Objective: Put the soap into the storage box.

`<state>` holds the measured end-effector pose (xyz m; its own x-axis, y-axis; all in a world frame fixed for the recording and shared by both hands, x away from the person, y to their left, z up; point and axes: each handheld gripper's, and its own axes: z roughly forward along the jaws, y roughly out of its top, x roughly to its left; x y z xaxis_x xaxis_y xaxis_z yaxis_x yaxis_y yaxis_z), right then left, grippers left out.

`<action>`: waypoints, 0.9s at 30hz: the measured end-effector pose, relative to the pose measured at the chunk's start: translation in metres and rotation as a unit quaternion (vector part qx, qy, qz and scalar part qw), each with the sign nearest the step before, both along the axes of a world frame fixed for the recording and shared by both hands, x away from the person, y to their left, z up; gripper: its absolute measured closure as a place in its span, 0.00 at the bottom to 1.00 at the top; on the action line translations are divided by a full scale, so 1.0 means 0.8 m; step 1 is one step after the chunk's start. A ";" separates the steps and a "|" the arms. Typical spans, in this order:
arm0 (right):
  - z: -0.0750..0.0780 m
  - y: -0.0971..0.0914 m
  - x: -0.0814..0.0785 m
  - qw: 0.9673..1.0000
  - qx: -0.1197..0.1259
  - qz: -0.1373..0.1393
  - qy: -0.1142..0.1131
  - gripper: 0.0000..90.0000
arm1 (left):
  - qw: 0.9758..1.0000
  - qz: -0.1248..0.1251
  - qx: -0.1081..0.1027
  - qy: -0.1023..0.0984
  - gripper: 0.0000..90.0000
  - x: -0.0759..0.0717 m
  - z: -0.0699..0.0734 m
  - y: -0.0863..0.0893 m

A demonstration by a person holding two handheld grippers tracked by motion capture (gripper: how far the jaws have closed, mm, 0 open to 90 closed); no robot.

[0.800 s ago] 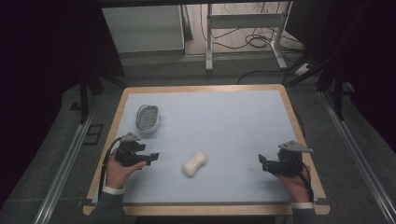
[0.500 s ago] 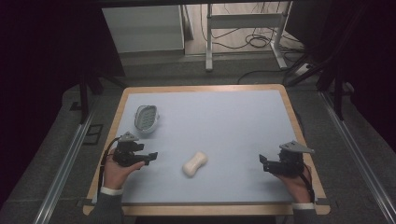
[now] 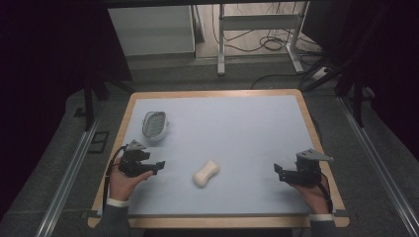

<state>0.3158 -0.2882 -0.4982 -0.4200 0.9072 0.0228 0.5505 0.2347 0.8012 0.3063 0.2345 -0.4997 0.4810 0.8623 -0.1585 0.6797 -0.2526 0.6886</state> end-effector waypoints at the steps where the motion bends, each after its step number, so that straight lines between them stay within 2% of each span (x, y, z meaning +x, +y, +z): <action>1: 0.001 -0.001 0.000 1.000 0.002 0.000 -0.003 0.07 | 1.000 -0.004 0.006 0.000 0.29 0.000 0.001 -0.004; 6: 0.007 -0.004 0.000 1.000 0.009 -0.003 -0.011 0.07 | 1.000 -0.014 0.012 0.002 0.29 0.001 -0.001 -0.011; 10: 0.010 -0.004 -0.003 1.000 0.004 -0.011 -0.015 0.08 | 1.000 -0.021 0.016 0.006 0.29 0.003 -0.002 -0.013; 16: 0.014 -0.007 -0.007 1.000 0.006 -0.019 -0.019 0.08 | 1.000 -0.022 0.007 0.001 0.29 0.004 0.004 -0.012; 27: 0.008 -0.013 -0.005 1.000 0.012 -0.016 -0.011 0.09 | 0.999 -0.031 0.012 -0.007 0.29 -0.002 0.013 -0.026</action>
<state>0.3119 -0.2989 -0.4916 -0.3911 0.9196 0.0360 0.5402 0.1977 0.8180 0.3046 0.2141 -0.4891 0.5354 0.8344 -0.1306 0.6521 -0.3101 0.6919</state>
